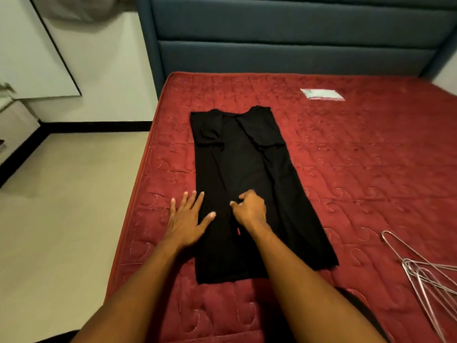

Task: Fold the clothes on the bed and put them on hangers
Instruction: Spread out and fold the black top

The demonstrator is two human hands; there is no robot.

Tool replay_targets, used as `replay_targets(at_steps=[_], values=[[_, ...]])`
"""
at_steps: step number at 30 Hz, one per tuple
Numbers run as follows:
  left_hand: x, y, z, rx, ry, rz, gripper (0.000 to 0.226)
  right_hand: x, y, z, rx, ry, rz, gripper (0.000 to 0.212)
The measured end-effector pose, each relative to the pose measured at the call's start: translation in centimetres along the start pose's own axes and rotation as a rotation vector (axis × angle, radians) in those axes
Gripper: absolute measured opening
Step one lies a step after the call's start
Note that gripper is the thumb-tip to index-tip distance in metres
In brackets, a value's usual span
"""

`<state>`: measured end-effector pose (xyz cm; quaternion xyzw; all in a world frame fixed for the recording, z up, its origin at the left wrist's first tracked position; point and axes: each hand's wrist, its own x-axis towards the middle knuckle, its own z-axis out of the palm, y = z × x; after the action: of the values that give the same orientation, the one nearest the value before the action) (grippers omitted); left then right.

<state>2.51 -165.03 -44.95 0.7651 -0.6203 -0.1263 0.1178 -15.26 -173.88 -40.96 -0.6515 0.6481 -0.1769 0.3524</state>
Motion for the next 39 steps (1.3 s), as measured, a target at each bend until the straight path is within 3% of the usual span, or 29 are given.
replay_targets(at_steps=[6,14,17,19,20,23,25,28,30,32,34,36,39], values=[[-5.4,2.1,-0.4,0.035,-0.222,-0.046,0.147,-6.2,1.9,-2.4,-0.263,-0.225,-0.008,0.06],[-7.7,6.3,-3.8,0.134,-0.531,-0.172,0.151,-8.3,1.7,-7.8,-0.595,-0.479,-0.099,0.047],[-6.3,9.2,-4.5,0.134,-0.397,-0.181,0.125,-6.7,2.6,-10.4,-0.586,-0.236,-0.201,0.029],[-5.4,11.2,-3.7,0.191,-0.225,-0.031,0.101,-5.3,4.1,-12.2,-0.627,-0.148,-0.235,0.02],[-5.2,12.2,-3.0,0.21,-0.192,0.073,0.091,-4.8,5.1,-12.9,-0.656,-0.225,-0.243,0.02],[-5.7,14.9,-0.9,0.283,-0.335,0.307,0.068,-4.5,8.1,-14.2,-0.638,-0.629,-0.203,0.023],[-5.4,16.7,-0.5,0.304,-0.232,0.346,0.052,-4.3,9.3,-15.1,-0.5,-0.786,-0.144,0.024],[-4.5,18.7,-0.8,0.319,0.023,0.43,0.045,-3.3,10.0,-16.3,-0.307,-0.649,-0.155,0.029],[-4.4,19.4,0.3,0.26,-0.013,0.511,0.041,-2.9,11.1,-16.6,-0.341,-0.506,-0.227,0.023],[-4.8,20.0,1.6,0.216,-0.114,0.522,0.041,-3.7,12.4,-16.3,-0.404,-0.65,-0.22,0.024],[-4.5,20.2,2.3,0.14,-0.081,0.477,0.043,-4.7,13.7,-16.2,-0.29,-0.691,-0.149,0.02],[-3.5,20.2,2.1,0.048,0.007,0.414,0.045,-5.2,14.2,-16.7,-0.131,-0.596,-0.138,0.02],[-1.9,22.7,2.0,-0.031,0.062,0.454,0.042,-6.1,16.0,-19.7,0.005,-0.349,-0.157,0.02]])
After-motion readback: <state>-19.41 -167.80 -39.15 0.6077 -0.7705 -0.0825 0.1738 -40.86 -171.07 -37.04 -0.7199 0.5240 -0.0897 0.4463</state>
